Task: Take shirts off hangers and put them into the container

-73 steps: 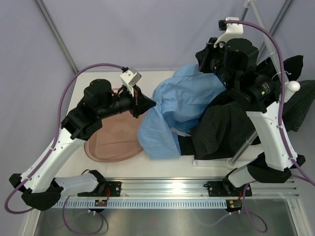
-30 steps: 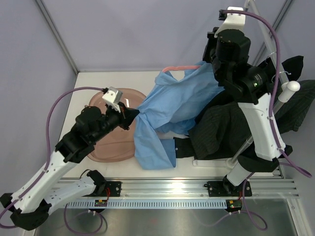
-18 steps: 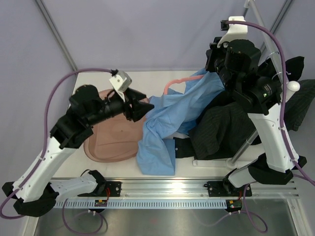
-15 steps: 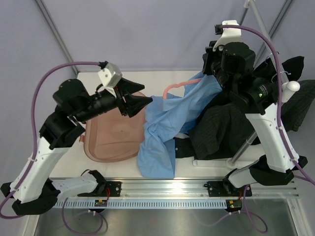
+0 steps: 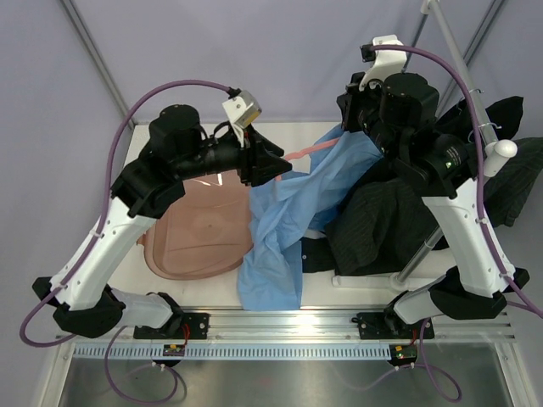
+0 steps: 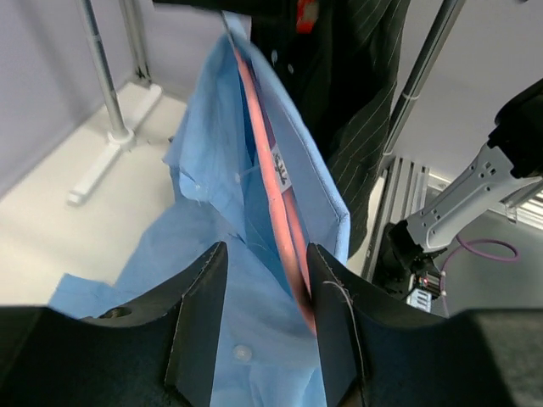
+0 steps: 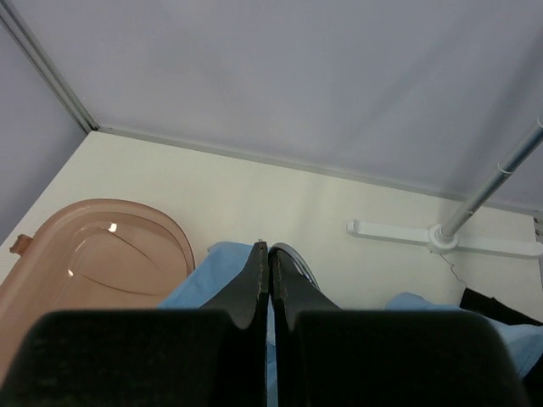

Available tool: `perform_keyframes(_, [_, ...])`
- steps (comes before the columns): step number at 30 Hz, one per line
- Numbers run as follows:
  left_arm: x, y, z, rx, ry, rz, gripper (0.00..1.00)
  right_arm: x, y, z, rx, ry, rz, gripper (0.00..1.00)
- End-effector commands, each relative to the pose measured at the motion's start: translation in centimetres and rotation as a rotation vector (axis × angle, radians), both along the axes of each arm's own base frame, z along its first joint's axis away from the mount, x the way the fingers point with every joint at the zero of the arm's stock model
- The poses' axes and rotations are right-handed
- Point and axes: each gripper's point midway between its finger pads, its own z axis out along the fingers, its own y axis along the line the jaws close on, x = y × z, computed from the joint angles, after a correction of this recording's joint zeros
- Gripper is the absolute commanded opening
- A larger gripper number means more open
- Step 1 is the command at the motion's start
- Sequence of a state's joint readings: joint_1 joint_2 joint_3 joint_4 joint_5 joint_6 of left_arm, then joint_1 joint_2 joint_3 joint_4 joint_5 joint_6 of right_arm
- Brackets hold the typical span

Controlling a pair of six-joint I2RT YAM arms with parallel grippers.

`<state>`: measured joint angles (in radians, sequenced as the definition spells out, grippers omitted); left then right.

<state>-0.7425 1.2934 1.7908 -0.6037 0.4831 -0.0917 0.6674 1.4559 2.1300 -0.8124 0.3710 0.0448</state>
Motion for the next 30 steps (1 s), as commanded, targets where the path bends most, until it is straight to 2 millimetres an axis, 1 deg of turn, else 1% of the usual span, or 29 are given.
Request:
perform_keyframes(1, [-1.1,-0.8,0.0,-0.013,0.020,-0.045,0.46,-1.0,1.1,3.2,0.047,-0.073,0.059,0.00])
perform_keyframes(2, [-0.9,-0.9,-0.4,-0.005,0.022,-0.046,0.46,-1.2,1.3,3.4,0.050,-0.078,0.065,0.00])
perform_keyframes(4, [-0.8,-1.0,-0.5,-0.009,0.023,-0.042,0.46,-1.2,1.5,3.6,0.047,-0.079,0.068,0.00])
perform_keyframes(7, [-0.7,-1.4,-0.8,0.002,0.034,-0.047,0.44,-1.4,2.0,3.6,0.043,-0.080,0.077,0.00])
perform_keyframes(8, [-0.7,-1.4,-0.9,0.007,0.033,-0.044,0.39,-1.4,2.0,3.7,0.042,-0.082,0.074,0.00])
perform_keyframes(9, [-0.6,-1.4,-1.2,0.021,0.045,-0.038,0.22,-1.6,2.2,3.7,0.037,-0.083,0.080,0.00])
perform_keyframes(10, [-0.4,-1.2,-1.1,0.023,0.044,-0.021,0.12,-1.7,2.3,3.7,0.035,-0.083,0.082,0.00])
perform_keyframes(11, [-0.2,-1.1,-1.1,0.023,0.044,-0.007,0.04,-1.6,2.3,3.6,0.030,-0.082,0.078,0.00])
perform_keyframes(12, [-0.2,-1.0,-1.0,0.020,0.043,-0.002,0.00,-1.7,2.5,3.5,0.022,-0.082,0.083,0.00])
perform_keyframes(17, [0.1,-0.7,-0.6,0.005,0.045,0.030,0.00,-1.7,2.8,3.1,0.013,-0.071,0.078,0.00])
perform_keyframes(18, [0.1,-0.7,-0.1,-0.014,0.029,0.036,0.00,-1.7,2.9,3.0,-0.018,-0.080,0.087,0.00])
perform_keyframes(19, [0.2,-0.2,-0.1,-0.024,0.021,0.060,0.00,-2.0,3.1,2.9,-0.025,-0.082,0.100,0.00])
perform_keyframes(20, [0.1,0.1,0.2,-0.041,0.015,0.073,0.00,-2.1,3.0,2.8,-0.030,-0.084,0.098,0.00])
perform_keyframes(22, [-0.2,0.7,1.5,-0.086,-0.025,0.087,0.00,-2.1,2.9,2.7,-0.035,-0.090,0.091,0.00])
perform_keyframes(23, [-0.1,0.8,1.3,-0.090,-0.024,0.099,0.00,-2.2,2.9,2.7,-0.037,-0.090,0.094,0.00])
perform_keyframes(24, [-0.1,1.0,1.8,-0.109,-0.039,0.105,0.00,-2.3,2.8,2.5,-0.042,-0.080,0.099,0.01])
perform_keyframes(25, [-0.4,1.5,2.5,-0.127,-0.056,0.114,0.00,-2.6,2.8,2.4,-0.042,-0.072,0.106,0.12])
perform_keyframes(26, [-0.3,1.7,2.3,-0.130,-0.061,0.127,0.00,-2.9,2.9,2.3,-0.038,-0.066,0.124,0.36])
perform_keyframes(27, [-0.3,2.0,2.8,-0.150,-0.081,0.139,0.00,-3.6,2.7,2.1,-0.023,-0.055,0.136,0.45])
perform_keyframes(28, [-0.1,2.4,2.9,-0.156,-0.087,0.162,0.00,-4.0,2.6,2.0,-0.017,-0.051,0.142,0.53])
perform_keyframes(29, [-0.4,2.9,3.3,-0.163,-0.103,0.169,0.00,-4.7,2.7,1.9,0.010,-0.040,0.155,0.60])
perform_keyframes(30, [-0.5,3.2,3.5,-0.168,-0.111,0.177,0.00,-5.8,2.3,1.4,0.041,-0.021,0.171,0.70])
